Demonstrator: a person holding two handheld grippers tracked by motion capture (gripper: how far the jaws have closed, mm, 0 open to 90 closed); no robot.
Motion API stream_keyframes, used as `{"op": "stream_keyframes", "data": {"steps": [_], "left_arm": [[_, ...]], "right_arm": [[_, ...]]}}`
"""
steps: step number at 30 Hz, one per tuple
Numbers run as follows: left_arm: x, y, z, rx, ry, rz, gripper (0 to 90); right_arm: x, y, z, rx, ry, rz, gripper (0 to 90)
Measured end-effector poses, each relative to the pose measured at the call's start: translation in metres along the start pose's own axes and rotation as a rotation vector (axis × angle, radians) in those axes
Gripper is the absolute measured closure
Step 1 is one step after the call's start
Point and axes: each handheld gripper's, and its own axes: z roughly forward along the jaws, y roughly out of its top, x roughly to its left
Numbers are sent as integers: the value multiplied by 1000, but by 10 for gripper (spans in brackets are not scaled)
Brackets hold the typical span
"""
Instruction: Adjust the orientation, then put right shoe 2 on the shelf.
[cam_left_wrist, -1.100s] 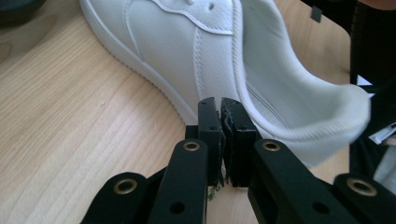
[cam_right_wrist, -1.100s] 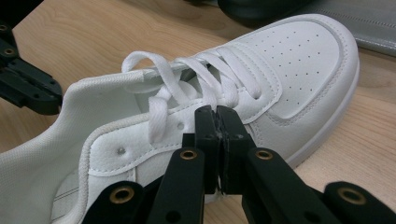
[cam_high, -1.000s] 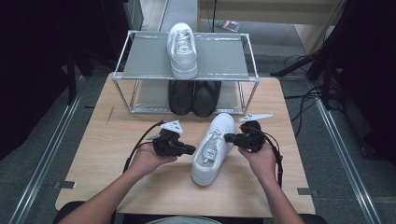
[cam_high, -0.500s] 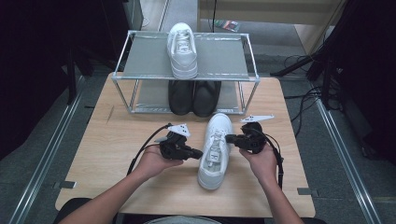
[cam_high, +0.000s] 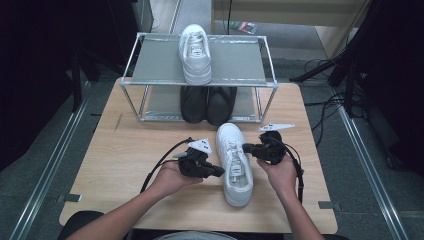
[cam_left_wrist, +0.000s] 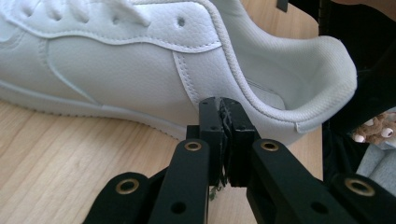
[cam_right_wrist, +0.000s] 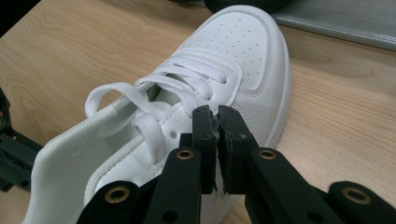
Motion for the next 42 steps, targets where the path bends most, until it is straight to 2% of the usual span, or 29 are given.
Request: {"op": "stream_keyframes", "data": {"steps": [3,5,8,11,18,19,21,26,31,42], "left_arm": [[-2,1,3,0,-4,13,877],[-4,3,7,-6,-13,4,877],[-8,4,12,-9,-11,27,880],[-8,5,12,-8,-22,16,880],[-2,4,-5,2,-15,-8,878],[0,4,-9,6,-14,-30,865],[3,3,-14,5,-22,-46,827],[12,0,-28,2,8,-87,749],[18,-4,-39,25,27,-93,658],[29,-10,-59,-25,54,-113,560]], "right_arm": [[0,0,1,-4,-2,0,871],[0,0,1,-6,-7,-3,870],[-1,0,2,-16,-16,1,846],[-3,0,2,-23,-12,6,839],[-5,0,-6,-47,-6,5,803],[-5,0,-8,-52,-4,6,792],[-4,-1,-14,-80,-3,7,760],[-1,-4,-24,-111,9,9,709],[5,-6,-30,-125,25,6,677],[21,-12,-43,-157,26,-4,626]]}}
